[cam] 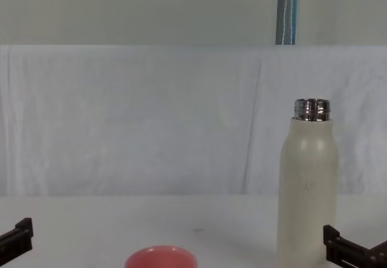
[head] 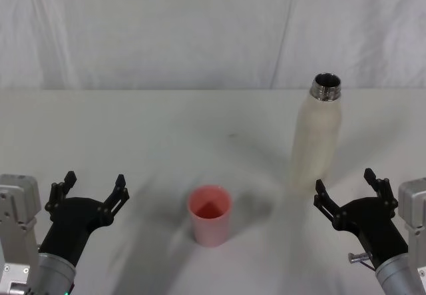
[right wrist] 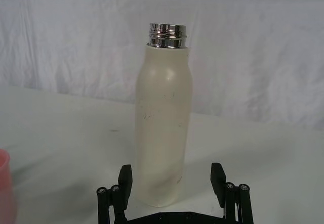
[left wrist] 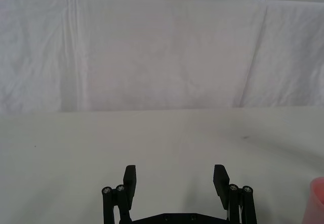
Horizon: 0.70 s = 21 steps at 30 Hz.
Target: Grasp the thermos with one hand and pour water into the cup lid.
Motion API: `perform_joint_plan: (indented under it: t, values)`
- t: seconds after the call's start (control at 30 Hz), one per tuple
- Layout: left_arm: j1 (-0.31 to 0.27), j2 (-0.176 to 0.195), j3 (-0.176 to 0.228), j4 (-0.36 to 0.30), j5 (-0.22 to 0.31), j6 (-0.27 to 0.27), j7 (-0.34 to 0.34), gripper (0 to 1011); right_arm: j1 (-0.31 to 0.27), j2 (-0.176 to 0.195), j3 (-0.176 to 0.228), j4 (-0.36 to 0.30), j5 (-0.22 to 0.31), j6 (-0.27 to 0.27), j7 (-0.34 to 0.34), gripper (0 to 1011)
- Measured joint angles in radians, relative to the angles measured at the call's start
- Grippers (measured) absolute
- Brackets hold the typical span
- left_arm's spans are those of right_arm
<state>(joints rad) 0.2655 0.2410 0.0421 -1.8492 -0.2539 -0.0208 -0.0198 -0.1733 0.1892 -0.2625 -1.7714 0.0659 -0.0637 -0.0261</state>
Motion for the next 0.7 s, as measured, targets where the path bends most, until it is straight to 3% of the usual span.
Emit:
perform_joint_plan:
  t: [0.7]
  values:
    - [0.000, 0.000, 0.000, 0.000, 0.000, 0.000, 0.000, 1001, 0.000, 0.000, 0.000, 0.000, 0.000, 0.000, 0.000, 1000]
